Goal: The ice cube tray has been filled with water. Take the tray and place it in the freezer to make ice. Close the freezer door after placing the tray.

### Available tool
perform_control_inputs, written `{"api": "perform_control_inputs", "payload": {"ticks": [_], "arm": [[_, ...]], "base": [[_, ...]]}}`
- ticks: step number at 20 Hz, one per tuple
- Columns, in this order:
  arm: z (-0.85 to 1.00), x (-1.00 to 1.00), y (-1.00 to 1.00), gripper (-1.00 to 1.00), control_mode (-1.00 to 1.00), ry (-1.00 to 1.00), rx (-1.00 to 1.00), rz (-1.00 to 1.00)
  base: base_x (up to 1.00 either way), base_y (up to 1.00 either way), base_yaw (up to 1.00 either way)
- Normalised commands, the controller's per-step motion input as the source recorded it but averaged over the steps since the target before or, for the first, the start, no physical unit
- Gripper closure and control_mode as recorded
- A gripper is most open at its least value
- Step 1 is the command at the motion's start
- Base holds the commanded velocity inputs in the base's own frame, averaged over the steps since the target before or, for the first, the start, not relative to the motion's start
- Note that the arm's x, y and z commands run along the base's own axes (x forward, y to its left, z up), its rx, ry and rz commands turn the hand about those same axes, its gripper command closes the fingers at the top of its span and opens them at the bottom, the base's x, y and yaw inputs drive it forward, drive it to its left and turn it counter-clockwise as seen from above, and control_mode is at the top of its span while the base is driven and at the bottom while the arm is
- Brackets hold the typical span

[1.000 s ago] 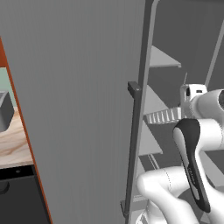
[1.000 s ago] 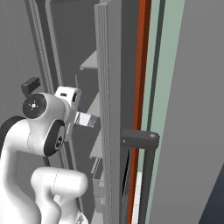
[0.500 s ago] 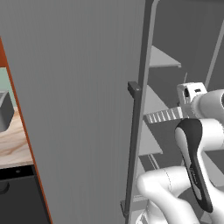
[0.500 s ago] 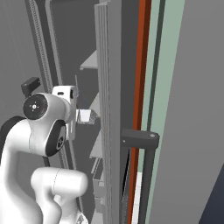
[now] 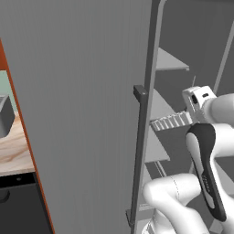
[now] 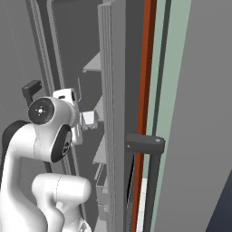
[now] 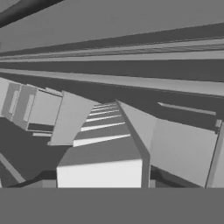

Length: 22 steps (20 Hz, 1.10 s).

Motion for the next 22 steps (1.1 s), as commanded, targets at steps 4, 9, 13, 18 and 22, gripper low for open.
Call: {"api": "perform_control_inputs", "payload": {"ticks": [4,9,13,18,22], "arm": [[-0.09,0.00,0.00,1.00,-1.00,-0.10,-0.10,0.08],[0.00,-0.05,0.00,1.00,-1.00,-0.22,-0.08,0.01],[0.00,0.00,0.00,1.00,-1.00,-0.23,-0.07,0.00],[0.00,0.00,0.00,1.00,-1.00,-0.21,-0.05,-0.02],[0.00,-0.07,0.00,1.00,-1.00,-0.14,-0.01,-0.03]], "base": [[0.00,0.00,0.00],[0.00,0.00,0.00],[0.00,0.00,0.00],[0.00,0.00,0.00],[0.00,0.00,0.00]]}}
